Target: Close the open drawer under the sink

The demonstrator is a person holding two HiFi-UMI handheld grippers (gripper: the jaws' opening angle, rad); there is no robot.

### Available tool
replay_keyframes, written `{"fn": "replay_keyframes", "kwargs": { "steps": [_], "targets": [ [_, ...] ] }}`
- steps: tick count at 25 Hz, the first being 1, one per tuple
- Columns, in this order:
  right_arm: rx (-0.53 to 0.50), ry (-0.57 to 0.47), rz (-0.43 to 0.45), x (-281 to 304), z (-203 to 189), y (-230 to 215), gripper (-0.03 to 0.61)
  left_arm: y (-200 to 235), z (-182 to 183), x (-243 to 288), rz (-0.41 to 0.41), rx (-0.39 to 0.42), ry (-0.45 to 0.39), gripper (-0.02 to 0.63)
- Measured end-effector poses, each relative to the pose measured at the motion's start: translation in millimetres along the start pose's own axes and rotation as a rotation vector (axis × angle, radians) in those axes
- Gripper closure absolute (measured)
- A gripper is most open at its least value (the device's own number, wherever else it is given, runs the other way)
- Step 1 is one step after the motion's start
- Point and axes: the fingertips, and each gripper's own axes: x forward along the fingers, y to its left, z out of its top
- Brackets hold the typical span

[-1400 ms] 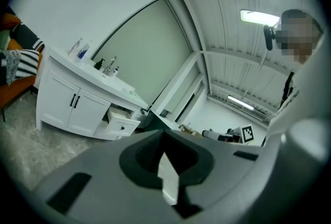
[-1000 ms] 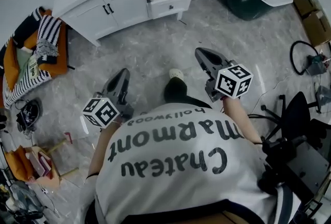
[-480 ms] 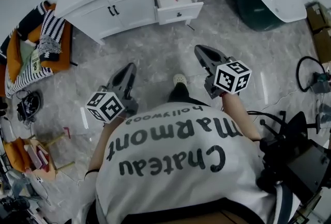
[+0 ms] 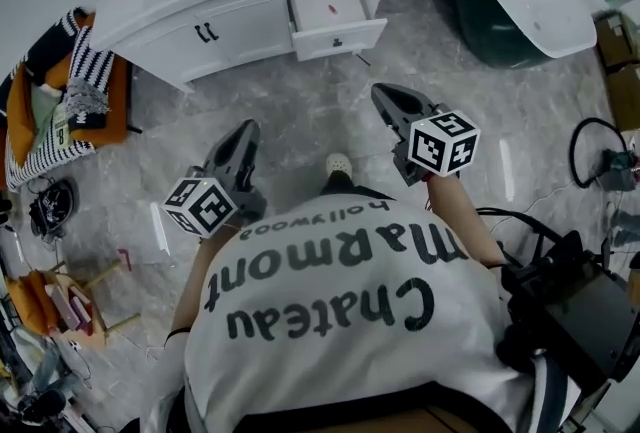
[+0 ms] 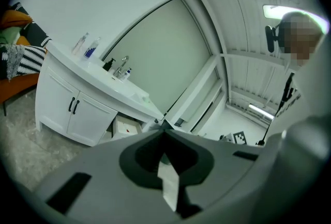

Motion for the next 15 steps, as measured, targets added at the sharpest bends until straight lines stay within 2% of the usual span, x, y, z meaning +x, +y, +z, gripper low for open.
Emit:
{"fn": "replay_keyframes", "kwargs": {
  "steps": [15],
  "targets": [
    [-0.017, 0.059, 0.033, 39, 18, -58, 0.568, 12, 14, 63, 0.044, -0.007, 0.004, 0.606]
  ]
}}
